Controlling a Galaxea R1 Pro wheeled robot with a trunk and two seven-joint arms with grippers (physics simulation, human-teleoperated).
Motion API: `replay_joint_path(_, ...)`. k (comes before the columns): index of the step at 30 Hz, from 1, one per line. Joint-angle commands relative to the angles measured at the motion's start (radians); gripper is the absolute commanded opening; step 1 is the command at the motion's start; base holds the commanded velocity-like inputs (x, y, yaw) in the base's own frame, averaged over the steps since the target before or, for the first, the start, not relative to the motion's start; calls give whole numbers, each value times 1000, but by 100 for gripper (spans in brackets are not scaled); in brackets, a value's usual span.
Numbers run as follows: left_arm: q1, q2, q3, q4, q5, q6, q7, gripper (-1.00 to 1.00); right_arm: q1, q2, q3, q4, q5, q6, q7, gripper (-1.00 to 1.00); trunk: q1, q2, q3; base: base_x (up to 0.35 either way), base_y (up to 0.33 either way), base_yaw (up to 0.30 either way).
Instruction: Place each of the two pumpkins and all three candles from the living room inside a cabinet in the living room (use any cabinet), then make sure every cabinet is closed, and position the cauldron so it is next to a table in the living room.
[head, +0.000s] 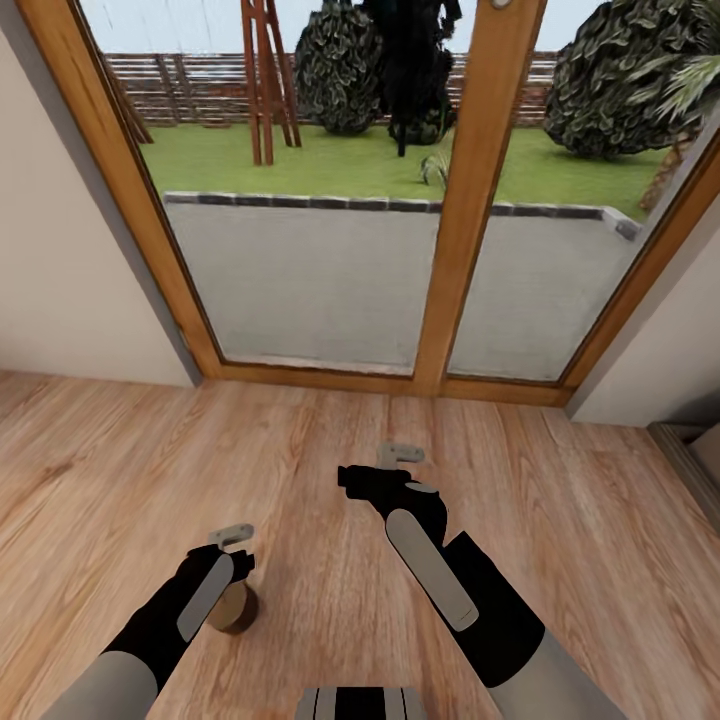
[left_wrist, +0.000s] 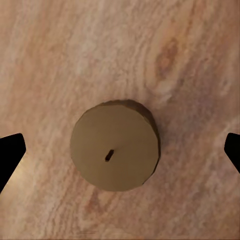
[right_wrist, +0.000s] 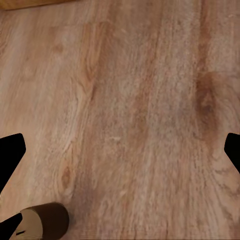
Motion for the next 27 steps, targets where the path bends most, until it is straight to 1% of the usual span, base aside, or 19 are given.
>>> replay_joint_path(1,-1,1,-6,-1,10,1,10,100,-1,0,1,-1,-8,2,-10,100,0,0,-1,114,78,0)
replay_joint_path(5,-1,0,-5,-1,10,1,10,100,-1,0,1,-1,-8,2,-10,100,0,0,-1,82,51,0)
replay_joint_path(14,-1,1,-5,-1,11,1,10,100,-1,0,1,-1,-8,2,-10,100,0,0,-1,197,45,0)
replay_joint_path(22,-1,0,-6,-2,11,0,10,100,-1,0,1,-2,-8,2,-8,100,0,0,-1,18,1,0)
replay_joint_path(27,-1,1,-6,-2,10,-10,10,100,-1,0,1,-2,-6,1,-5,100,2,-2,-20,0,0,0)
